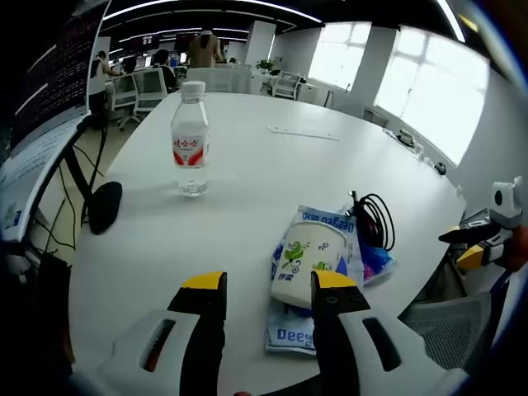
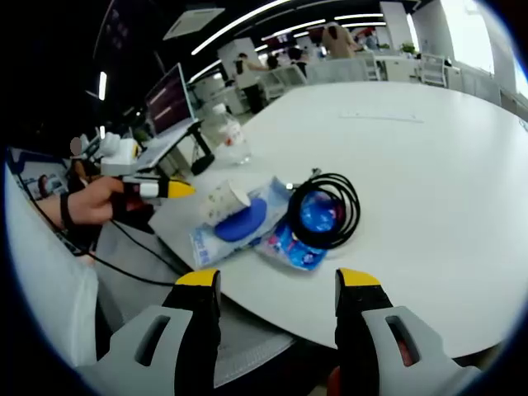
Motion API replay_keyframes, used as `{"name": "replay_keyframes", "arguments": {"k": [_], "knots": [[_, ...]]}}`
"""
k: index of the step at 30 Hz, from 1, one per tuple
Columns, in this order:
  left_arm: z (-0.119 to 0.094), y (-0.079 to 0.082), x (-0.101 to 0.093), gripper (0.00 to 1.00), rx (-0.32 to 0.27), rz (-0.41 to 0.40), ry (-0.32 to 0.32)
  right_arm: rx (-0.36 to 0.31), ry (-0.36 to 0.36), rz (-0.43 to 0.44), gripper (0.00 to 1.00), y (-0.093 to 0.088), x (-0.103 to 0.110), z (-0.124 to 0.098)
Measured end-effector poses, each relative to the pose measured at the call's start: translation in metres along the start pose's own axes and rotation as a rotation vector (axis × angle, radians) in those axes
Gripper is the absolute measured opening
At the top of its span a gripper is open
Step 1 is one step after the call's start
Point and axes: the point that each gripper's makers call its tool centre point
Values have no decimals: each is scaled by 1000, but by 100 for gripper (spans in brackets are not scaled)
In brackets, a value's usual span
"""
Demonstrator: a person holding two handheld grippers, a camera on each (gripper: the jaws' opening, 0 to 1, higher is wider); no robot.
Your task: Arrange the tabletop items into an orderly group along one side of the table until the central work area is clear of visible clutter.
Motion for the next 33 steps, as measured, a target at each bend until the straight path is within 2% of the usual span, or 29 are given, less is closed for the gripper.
{"name": "replay_keyframes", "arguments": {"k": [18, 33], "knots": [[7, -2, -8, 41, 19, 12, -47, 0, -5, 4, 54, -1, -3, -2], [17, -12, -25, 45, 162, 128, -140, 6, -9, 12, 54, -6, -3, -4]]}}
Point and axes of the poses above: the point that each gripper's makers call its tool centre point, and the gripper's own axes: z roughly forward along the fingers, x roughly to its left, y roughly out of its top, and after that the axes turned 6 degrees about -x, right-handed
